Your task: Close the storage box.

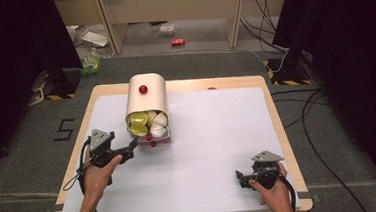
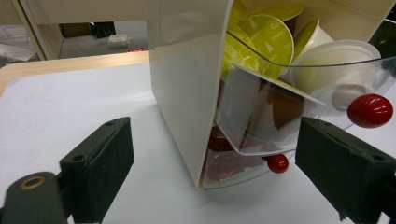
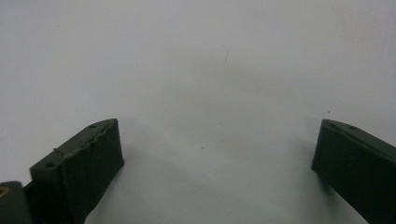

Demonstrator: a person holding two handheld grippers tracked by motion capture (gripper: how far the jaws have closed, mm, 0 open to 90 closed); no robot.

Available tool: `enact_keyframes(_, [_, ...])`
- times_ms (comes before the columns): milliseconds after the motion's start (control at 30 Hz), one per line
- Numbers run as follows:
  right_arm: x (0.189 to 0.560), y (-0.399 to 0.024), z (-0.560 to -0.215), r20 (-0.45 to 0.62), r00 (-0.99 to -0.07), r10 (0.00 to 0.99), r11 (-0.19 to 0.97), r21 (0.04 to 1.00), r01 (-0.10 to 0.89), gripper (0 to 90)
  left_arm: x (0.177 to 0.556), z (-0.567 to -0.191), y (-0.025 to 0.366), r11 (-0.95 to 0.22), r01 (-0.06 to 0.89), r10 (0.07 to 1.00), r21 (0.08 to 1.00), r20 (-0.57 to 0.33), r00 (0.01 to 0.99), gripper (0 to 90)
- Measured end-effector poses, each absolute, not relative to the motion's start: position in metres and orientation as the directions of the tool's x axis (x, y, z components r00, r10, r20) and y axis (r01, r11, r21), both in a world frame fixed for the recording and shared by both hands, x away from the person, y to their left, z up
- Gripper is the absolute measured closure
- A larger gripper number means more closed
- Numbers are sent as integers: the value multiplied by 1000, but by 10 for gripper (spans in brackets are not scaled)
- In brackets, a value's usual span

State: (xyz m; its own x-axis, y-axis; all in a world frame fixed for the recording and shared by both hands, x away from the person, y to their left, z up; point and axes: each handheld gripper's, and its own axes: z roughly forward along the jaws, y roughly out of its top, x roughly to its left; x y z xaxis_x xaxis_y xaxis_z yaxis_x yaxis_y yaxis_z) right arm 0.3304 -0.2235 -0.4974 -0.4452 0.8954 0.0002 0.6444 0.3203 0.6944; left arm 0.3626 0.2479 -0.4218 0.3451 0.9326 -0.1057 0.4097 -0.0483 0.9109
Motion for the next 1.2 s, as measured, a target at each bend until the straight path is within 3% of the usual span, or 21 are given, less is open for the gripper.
enact_keyframes(1200, [331, -224, -497, -3, -450, 893, 325, 695, 641, 13, 383, -418, 247, -64, 426, 939, 902, -90, 331, 122])
